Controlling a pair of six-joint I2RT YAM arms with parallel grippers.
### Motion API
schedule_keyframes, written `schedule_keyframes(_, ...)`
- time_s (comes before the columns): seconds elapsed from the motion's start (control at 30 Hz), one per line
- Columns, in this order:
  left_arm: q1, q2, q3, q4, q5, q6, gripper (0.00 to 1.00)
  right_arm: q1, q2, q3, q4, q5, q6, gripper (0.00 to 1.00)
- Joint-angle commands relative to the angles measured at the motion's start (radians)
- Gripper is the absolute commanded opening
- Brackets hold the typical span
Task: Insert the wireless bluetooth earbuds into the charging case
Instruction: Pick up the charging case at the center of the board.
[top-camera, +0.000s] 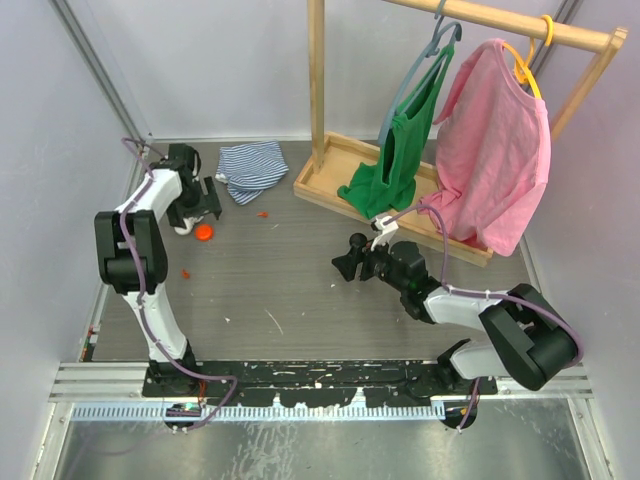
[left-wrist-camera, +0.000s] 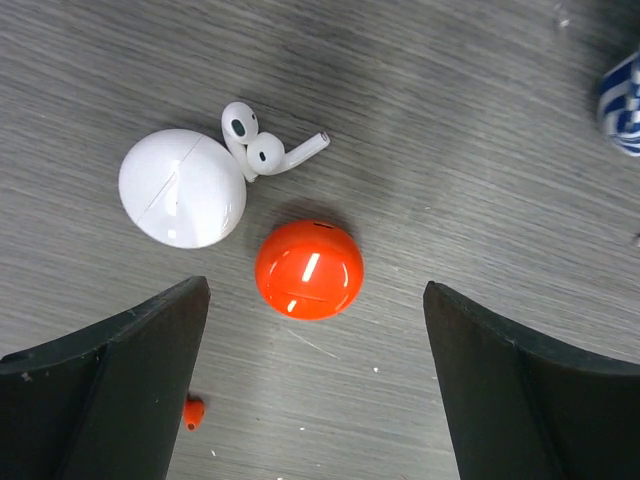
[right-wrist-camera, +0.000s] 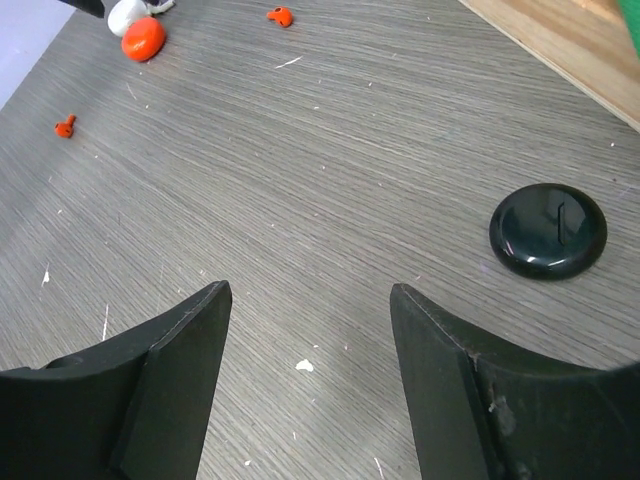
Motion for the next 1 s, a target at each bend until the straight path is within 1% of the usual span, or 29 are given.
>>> schedule_keyframes(0.0,0.006,0.029,0.04,-0.027,-0.018,0.048,0.88,0.004,-0.028,0.006,0.056,0.017,-0.014,0.71)
schedule_keyframes(0.07,0.006,0.044,0.044,-0.028,-0.02,0.055,0.83,0.002,-0.025,0.007,0.054,0.015,-0.014,0.71)
schedule_keyframes(0.23,0.006,0.078,0.06,-0.037,0.011,0.056,0.76,0.004,-0.028,0.011,0.043,0.016,-0.017,0.71)
schedule_keyframes(0.57,0.005,0.13,0.073,-0.052,0.029,0.055,0.68,0.003,-0.031,0.012,0.036,0.018,-0.021,0.71)
schedule_keyframes(0.67,0.006,0.131,0.07,-0.05,0.037,0.056,0.64,0.004,-0.03,0.013,0.035,0.016,-0.021,0.71)
schedule_keyframes(0.77,0.005,0.133,0.067,-0.05,0.046,0.058,0.61,0.004,-0.031,0.014,0.033,0.014,-0.021,0.71)
schedule_keyframes(0.93,0.004,0.128,0.059,-0.054,0.081,0.053,0.51,0.003,-0.039,0.014,0.029,0.013,-0.021,0.71)
schedule_keyframes(0.97,0.003,0.125,0.055,-0.054,0.087,0.052,0.47,0.004,-0.042,0.014,0.028,0.014,-0.02,0.71)
